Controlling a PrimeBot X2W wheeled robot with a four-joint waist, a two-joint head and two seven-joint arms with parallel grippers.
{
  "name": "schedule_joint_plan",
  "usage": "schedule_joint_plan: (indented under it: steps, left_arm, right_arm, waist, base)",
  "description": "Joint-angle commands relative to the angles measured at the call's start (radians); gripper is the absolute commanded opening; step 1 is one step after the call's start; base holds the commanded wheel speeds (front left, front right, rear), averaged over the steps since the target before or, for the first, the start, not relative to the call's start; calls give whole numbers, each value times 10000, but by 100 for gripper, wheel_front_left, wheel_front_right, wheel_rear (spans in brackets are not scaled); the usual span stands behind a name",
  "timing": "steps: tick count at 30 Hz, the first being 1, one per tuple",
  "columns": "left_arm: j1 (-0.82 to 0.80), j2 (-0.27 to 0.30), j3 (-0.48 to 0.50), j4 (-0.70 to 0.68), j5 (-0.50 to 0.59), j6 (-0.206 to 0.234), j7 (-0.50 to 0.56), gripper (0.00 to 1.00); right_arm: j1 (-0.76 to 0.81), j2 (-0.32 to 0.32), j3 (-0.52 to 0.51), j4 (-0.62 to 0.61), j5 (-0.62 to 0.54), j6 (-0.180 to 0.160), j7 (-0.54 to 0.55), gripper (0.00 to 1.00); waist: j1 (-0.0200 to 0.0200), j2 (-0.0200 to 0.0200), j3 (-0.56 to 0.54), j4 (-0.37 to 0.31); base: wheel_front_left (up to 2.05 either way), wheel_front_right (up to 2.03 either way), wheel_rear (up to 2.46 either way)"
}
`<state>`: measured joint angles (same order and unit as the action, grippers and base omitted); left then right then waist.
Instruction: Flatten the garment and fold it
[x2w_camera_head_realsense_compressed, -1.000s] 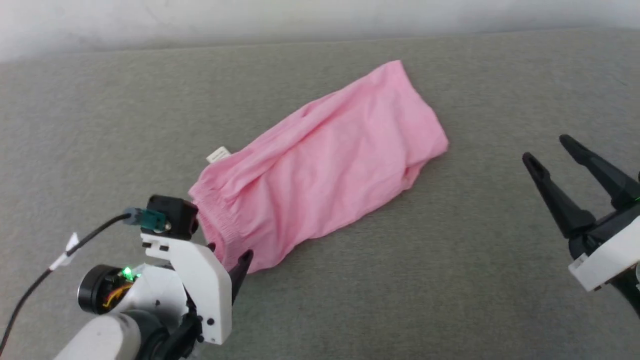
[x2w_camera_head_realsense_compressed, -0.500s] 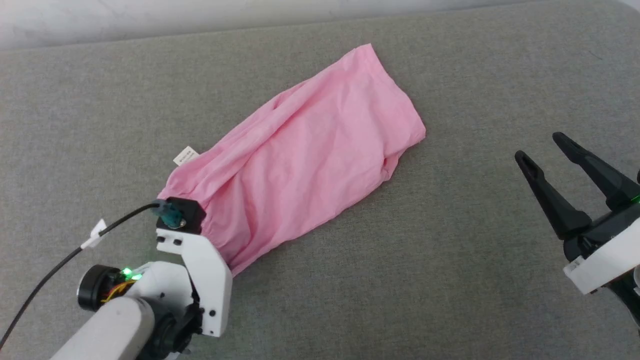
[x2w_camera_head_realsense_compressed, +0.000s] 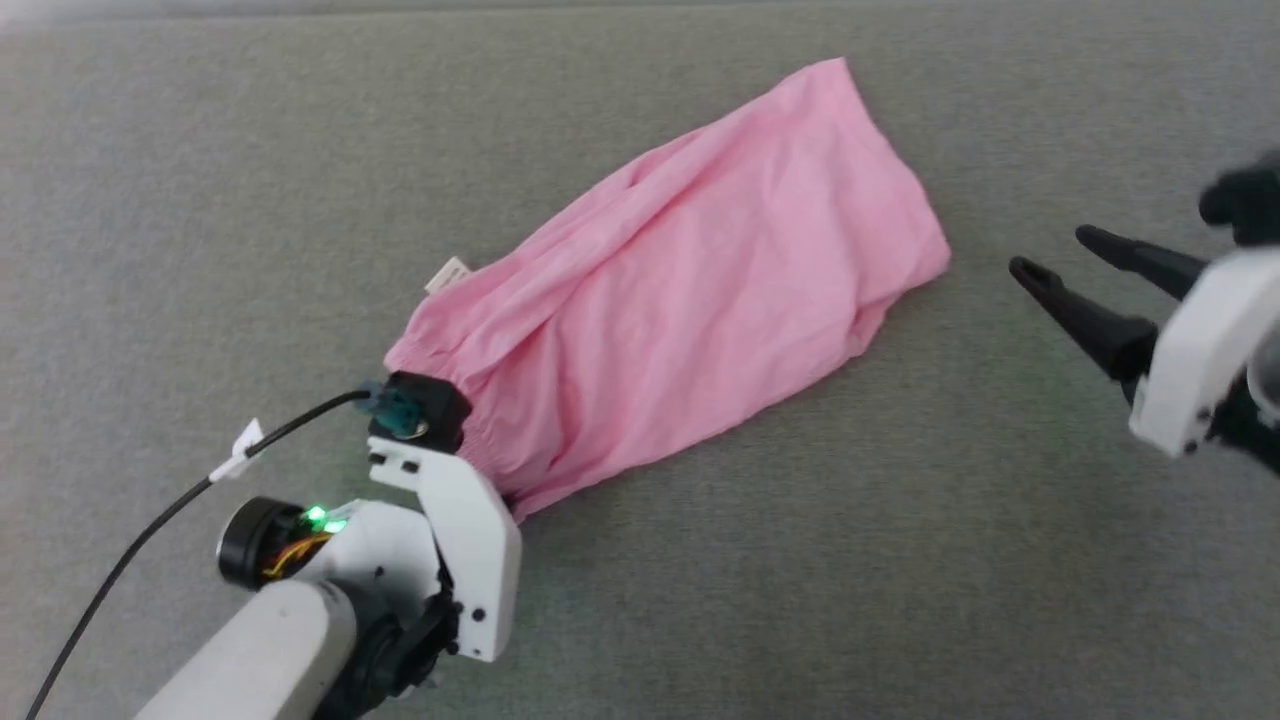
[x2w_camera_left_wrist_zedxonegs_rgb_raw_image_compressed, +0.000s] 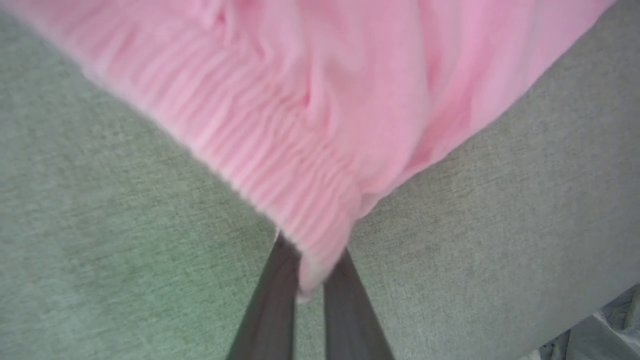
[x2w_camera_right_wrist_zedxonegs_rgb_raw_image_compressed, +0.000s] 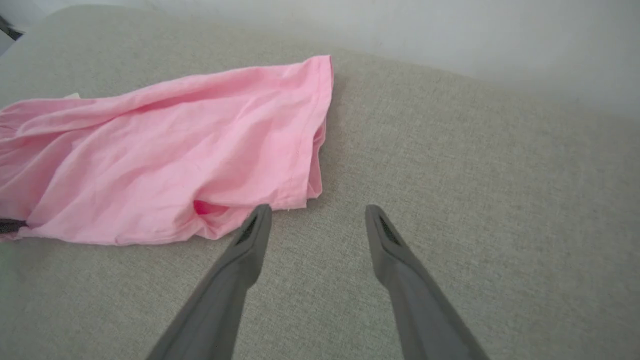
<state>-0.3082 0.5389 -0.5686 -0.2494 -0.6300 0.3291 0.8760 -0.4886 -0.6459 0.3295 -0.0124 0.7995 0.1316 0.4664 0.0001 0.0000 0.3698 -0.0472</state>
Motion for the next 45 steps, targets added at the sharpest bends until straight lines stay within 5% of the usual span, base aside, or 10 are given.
schedule_joint_plan:
  steps: [1,14,15,17,18,31,38,45]
  left_arm:
    - [-105,-217,-253,30,81,-139,-128,0]
    - [-753,-730,-685,-663,603,-456,-819,0]
    - [-762,-743,-711,-662,610,-473,-832,0]
    - [-740,-759,-753,-649,534,-543,-829,0]
    - [-710,-741,-765,-611,510,-556,-817,0]
    - [-435,79,-326,-1113,177,-689,-653,0]
    - [616,848,4,-1642,-110,-182,-237,0]
    - [2041,1137,77,-1723,-469,413,-171,0]
  right_arm:
    - [-670,47,275,551,200,-9,437,100]
    - [-2921,470,2282,4337,629,-9,2321,100]
    - [-2912,468,2410,4581,748,-9,2606,93]
    - [-2908,502,2590,4886,984,-9,3019,13]
    - [-2882,534,2706,4956,1107,-9,3212,0]
    - [-2247,-431,2569,2803,1677,-9,1564,0]
    - [386,-1271,1788,786,1520,-9,832,0]
    - [3651,-572,496,-220,833,-9,839,0]
  waist:
    - [-1,0,367,558]
    - [-1,0,919,1582]
    - [-1,0,923,1598]
    - [-1,0,932,1572]
    - [-1,0,884,1530]
    - [-1,0,-503,498]
    - [-1,0,-1387,-292]
    - [-1,0,-1631,-716]
  base:
    - [0,0,0]
    - [0,0,0]
    - [0,0,0]
    - [0,0,0]
    - [0,0,0]
    - [0,0,0]
    - [0,0,0]
    - [0,0,0]
